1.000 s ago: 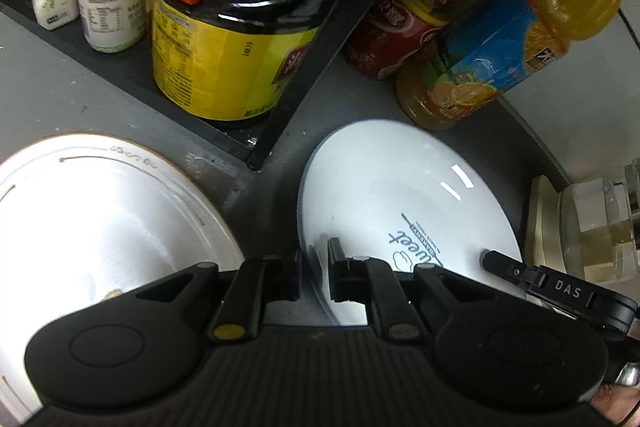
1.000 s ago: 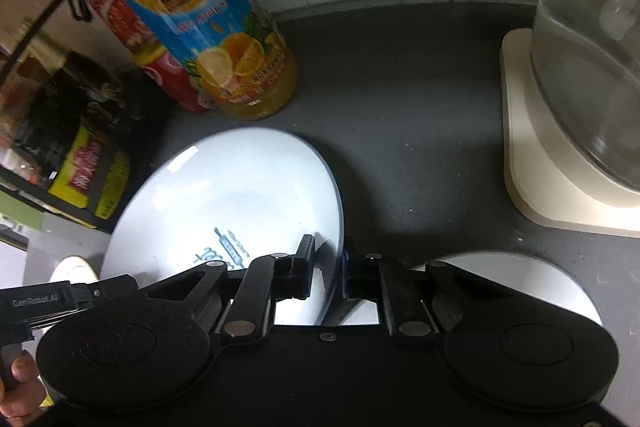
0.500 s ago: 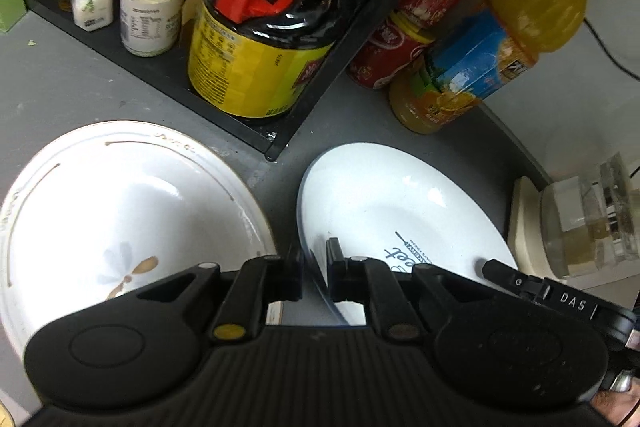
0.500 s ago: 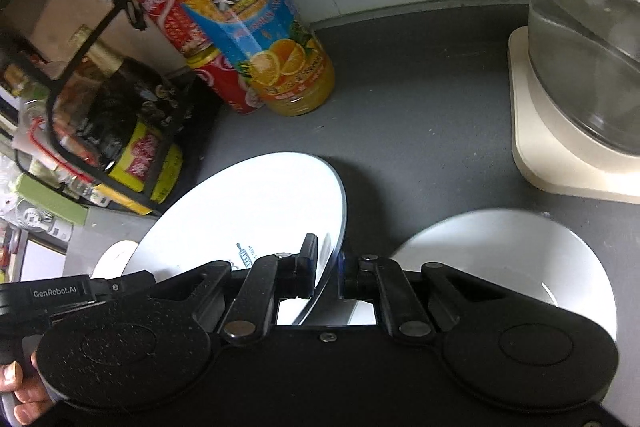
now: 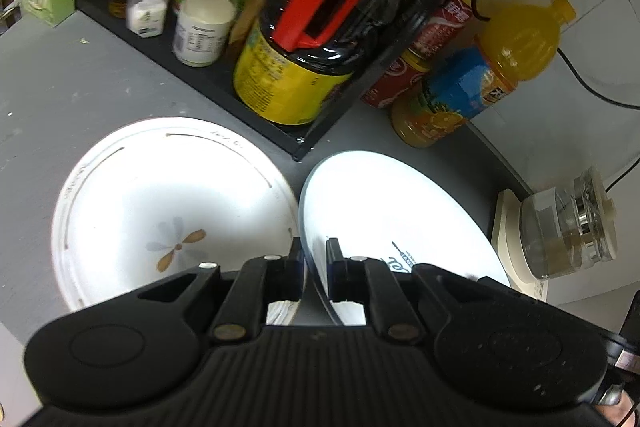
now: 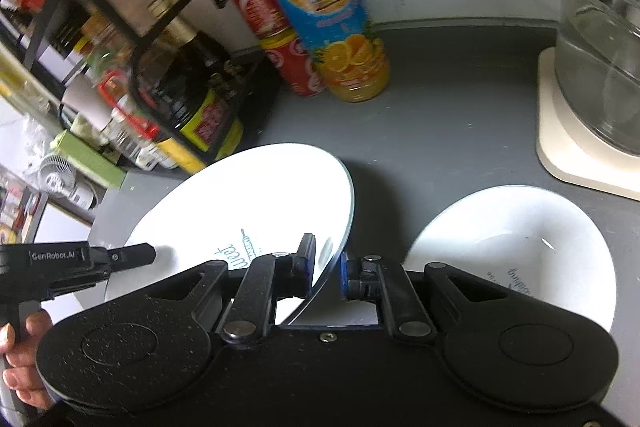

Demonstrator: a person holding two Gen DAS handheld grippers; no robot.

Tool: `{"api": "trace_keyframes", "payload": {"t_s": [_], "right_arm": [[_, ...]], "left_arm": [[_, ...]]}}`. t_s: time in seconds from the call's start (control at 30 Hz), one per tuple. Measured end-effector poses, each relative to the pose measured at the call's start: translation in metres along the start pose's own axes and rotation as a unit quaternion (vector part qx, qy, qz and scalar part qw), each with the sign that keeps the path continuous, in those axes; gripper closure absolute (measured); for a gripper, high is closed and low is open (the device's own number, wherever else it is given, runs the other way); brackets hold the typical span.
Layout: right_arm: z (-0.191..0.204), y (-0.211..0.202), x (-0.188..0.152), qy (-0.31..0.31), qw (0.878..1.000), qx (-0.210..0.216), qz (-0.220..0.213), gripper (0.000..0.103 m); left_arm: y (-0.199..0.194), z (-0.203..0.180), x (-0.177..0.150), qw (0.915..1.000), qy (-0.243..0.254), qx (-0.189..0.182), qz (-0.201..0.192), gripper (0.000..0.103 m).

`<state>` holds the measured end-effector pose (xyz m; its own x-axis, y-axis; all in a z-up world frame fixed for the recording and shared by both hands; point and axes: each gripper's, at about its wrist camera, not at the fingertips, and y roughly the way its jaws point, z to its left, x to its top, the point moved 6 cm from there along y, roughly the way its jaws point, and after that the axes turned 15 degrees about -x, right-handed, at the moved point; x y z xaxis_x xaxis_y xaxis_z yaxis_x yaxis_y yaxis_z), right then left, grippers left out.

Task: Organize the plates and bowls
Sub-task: 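Lift the 'Sweet' plate with both grippers over the flower-pattern plate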

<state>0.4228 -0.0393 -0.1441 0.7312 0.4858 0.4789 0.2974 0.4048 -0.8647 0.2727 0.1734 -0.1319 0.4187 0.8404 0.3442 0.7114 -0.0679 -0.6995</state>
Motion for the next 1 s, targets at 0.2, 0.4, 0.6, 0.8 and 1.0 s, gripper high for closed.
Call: {"api": "trace_keyframes", "payload": {"t_s": [0.2,0.4,0.6,0.8,1.0], "right_arm": [[0.012,-0.006,-0.004,-0.029,0.999,0.011,0.008,0.09],[0.03,-0.005,-0.008,-0.071,0.997,0.025,0.018,0.09],[0.054,-0.001,-0.007,-0.107,0.993,0.034,0.027,0.089],[0.079,0.005,-0.007,-0.138,0.989,0.041,0.035,0.089],[0.101,0.015,-0.013,-0.161,0.985,0.041,0.046,0.089]], "left_arm": [[-0.016,0.008,-0.002,0.9999,-0.012,0.004,-0.012,0.094],[-0.03,0.026,-0.008,0.9992,-0.031,0.012,-0.021,0.094],[-0.042,0.046,-0.01,0.9979,-0.049,0.026,-0.034,0.094],[-0.055,0.069,-0.009,0.9958,-0.068,0.037,-0.049,0.094],[-0.062,0.093,-0.012,0.9936,-0.089,0.046,-0.054,0.094]]}}
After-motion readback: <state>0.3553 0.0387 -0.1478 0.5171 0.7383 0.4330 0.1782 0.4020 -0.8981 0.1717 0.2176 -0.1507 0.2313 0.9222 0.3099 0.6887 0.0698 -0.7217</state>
